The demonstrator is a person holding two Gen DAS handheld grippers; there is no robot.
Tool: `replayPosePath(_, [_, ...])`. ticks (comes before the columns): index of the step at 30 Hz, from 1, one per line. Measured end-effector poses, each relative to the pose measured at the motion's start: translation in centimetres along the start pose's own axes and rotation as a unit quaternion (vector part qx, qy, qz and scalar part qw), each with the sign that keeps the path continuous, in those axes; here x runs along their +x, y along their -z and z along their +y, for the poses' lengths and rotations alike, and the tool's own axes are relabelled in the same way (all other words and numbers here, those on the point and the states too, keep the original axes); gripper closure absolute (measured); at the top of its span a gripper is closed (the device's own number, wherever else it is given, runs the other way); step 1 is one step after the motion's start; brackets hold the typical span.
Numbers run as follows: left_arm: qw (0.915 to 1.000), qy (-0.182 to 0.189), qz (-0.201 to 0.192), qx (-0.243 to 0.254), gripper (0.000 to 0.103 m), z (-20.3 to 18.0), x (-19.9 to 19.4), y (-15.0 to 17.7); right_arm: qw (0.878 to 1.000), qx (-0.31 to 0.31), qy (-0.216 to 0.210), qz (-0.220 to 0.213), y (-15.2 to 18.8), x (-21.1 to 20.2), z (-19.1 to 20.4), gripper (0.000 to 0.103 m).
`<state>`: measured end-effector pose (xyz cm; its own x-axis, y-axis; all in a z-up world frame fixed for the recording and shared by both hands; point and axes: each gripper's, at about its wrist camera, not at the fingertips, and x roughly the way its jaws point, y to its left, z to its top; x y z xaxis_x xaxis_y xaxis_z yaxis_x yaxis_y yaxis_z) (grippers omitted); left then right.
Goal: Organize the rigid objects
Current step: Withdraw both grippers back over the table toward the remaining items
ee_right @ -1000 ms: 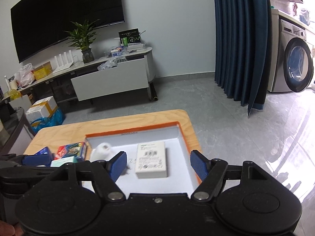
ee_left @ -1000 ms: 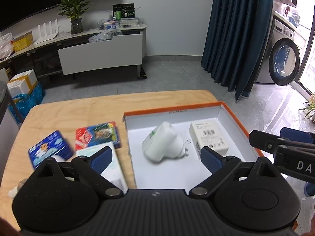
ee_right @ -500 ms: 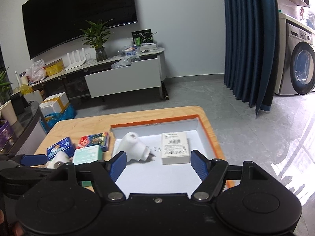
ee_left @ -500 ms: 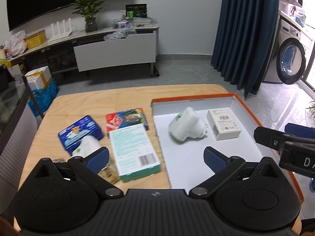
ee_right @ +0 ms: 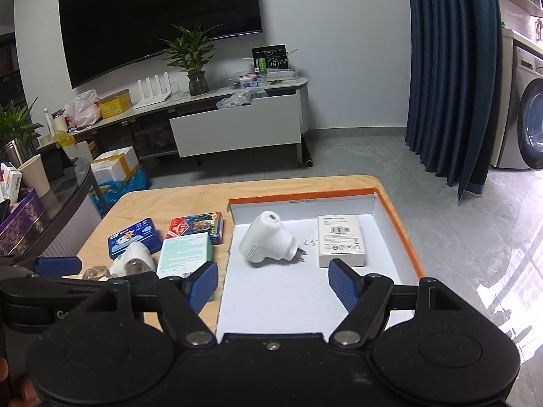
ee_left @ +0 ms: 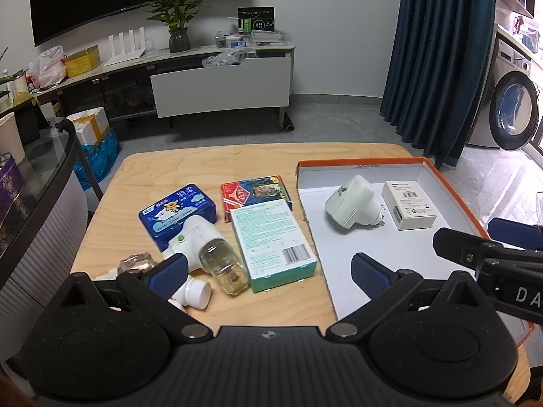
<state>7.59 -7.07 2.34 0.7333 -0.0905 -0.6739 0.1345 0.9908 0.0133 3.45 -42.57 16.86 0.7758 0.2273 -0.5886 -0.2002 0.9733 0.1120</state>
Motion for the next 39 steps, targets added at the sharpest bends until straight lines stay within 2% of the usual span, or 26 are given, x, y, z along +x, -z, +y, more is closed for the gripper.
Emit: replayPosePath(39, [0.9994,-0.027,0.010,-0.020,0.000,5.5,-1.1,2.5,0.998,-0.039,-0.042,0.033,2.0,1.0,6.0,0.018])
